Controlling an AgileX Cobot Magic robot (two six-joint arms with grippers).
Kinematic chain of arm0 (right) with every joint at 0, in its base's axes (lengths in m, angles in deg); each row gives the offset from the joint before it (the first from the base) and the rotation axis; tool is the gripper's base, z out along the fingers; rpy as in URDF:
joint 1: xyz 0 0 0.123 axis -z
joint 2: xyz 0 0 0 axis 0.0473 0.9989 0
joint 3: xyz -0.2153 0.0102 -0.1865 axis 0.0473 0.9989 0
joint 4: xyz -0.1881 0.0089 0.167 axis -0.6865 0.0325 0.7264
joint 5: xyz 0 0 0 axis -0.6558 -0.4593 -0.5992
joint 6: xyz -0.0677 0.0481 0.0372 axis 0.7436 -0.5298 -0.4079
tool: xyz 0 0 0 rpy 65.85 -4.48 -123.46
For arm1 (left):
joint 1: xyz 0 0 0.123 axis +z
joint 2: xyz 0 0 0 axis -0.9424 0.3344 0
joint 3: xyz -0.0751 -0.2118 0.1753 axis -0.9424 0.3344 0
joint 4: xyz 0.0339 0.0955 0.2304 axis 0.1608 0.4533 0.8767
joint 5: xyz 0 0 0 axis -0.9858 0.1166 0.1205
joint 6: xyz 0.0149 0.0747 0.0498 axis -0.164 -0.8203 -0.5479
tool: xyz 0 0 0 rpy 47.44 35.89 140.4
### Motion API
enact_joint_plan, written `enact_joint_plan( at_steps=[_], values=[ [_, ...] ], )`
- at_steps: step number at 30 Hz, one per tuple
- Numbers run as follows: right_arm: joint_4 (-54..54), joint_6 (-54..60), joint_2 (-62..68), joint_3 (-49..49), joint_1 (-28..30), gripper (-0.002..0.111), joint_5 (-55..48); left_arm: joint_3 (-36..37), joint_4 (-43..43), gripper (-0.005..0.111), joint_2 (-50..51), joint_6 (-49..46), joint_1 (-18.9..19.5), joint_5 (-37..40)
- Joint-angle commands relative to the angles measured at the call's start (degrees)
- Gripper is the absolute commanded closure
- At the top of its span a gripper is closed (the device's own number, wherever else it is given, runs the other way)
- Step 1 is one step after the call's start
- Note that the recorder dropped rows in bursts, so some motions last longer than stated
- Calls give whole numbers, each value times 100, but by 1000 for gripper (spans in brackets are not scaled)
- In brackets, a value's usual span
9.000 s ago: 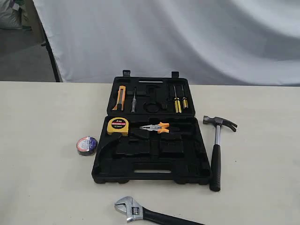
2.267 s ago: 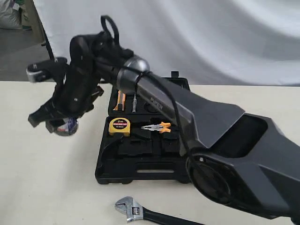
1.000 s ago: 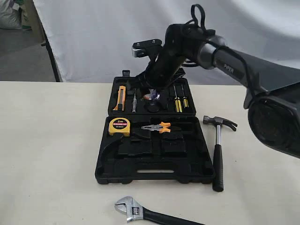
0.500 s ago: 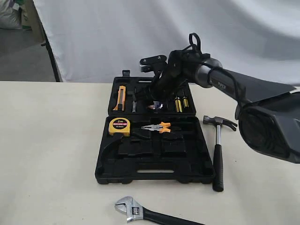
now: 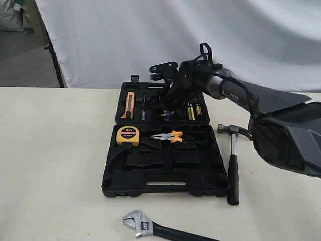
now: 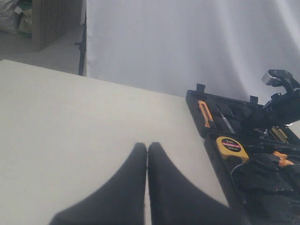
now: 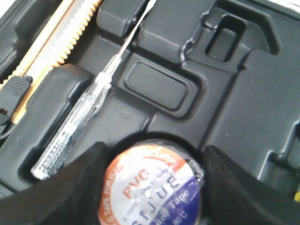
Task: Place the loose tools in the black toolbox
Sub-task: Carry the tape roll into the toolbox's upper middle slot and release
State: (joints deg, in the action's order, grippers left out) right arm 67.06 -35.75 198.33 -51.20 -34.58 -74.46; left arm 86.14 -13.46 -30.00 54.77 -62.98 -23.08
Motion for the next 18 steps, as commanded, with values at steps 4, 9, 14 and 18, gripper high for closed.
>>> enact_joint_plan(
  at_steps=[4,9,14,18],
  values=[
    [-55,-351,67,6,38,109,-116,-15,25,106,-18,27,145,-41],
    [-55,-410,67,6,38,109,-170,-15,25,106,-18,27,145,-41],
    [-69,-436,67,6,28,88,-207,-15,25,106,-18,27,145,-41],
    [17,-591,67,6,28,51,-273,-15,25,106,-18,27,145,-41]
  ],
)
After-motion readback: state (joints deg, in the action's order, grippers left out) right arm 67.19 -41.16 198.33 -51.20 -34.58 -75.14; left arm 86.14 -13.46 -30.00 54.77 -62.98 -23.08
